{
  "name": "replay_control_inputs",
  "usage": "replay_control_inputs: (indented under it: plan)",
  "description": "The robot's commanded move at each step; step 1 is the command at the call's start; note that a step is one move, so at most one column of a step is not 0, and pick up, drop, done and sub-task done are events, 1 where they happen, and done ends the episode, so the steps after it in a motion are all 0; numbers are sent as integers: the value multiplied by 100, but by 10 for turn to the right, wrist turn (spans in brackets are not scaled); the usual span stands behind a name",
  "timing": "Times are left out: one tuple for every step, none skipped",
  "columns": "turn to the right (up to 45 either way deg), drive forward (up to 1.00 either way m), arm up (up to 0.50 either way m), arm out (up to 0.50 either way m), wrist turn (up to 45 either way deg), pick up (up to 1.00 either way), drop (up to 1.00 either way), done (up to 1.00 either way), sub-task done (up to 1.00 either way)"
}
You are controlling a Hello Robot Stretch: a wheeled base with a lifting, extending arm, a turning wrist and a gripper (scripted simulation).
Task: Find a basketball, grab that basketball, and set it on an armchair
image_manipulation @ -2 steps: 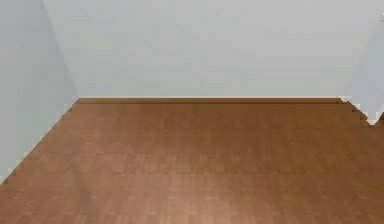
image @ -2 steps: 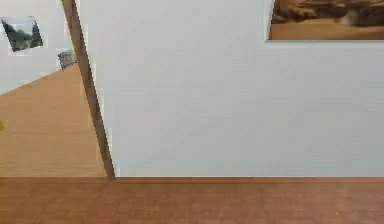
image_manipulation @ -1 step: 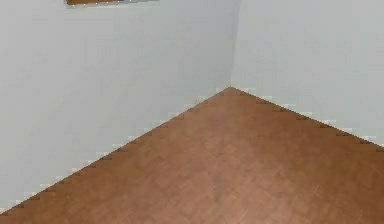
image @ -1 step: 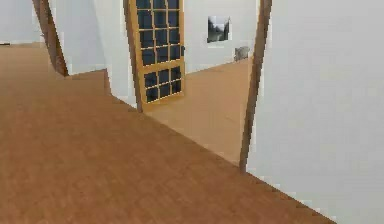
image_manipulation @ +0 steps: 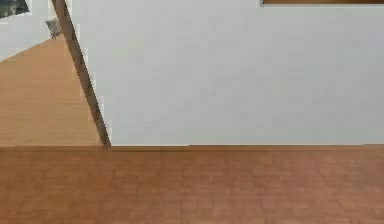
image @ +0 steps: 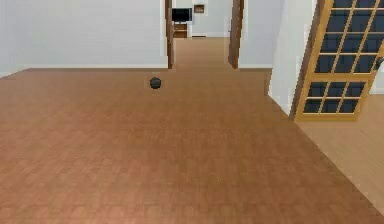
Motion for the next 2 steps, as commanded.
replay_control_inputs:
  plan:
    - [0,100,0,0,0,0,0,0,0]
    - [0,100,0,0,0,0,0,0,0]
